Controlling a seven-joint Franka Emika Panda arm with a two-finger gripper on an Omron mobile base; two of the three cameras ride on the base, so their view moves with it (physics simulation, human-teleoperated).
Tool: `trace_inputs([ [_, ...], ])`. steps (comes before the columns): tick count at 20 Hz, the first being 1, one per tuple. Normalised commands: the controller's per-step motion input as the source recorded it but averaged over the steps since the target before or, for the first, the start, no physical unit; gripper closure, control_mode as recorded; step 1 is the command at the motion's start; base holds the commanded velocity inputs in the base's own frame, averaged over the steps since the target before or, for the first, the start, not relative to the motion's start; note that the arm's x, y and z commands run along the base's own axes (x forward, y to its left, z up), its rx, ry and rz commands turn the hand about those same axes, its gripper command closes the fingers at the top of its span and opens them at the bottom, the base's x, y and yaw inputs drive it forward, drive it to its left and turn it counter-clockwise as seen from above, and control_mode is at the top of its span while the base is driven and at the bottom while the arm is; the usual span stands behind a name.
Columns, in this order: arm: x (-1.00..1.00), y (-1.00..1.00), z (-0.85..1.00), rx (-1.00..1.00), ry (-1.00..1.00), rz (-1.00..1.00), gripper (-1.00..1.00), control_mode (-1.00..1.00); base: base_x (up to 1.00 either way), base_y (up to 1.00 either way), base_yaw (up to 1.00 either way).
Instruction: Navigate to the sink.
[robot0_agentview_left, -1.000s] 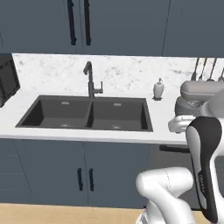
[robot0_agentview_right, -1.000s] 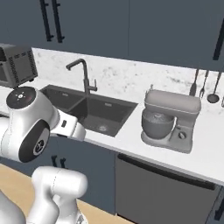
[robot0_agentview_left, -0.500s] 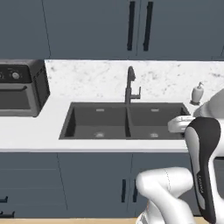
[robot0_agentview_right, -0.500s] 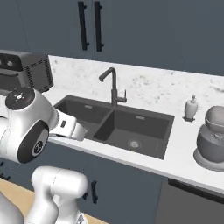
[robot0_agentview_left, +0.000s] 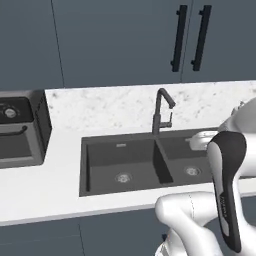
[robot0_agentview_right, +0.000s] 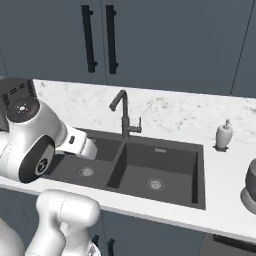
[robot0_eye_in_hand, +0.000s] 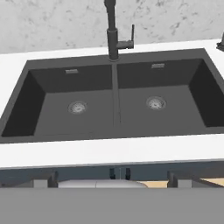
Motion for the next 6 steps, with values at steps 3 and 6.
trace_inputs([
  [3, 0.0, 0.0, 0.0, 0.0, 0.0, 0.0, -1.0, 1.0, 1.0, -0.36, -0.23],
  [6, 0.0, 0.0, 0.0, 0.0, 0.0, 0.0, -1.0, 1.0, 1.0, -0.36, -0.13],
])
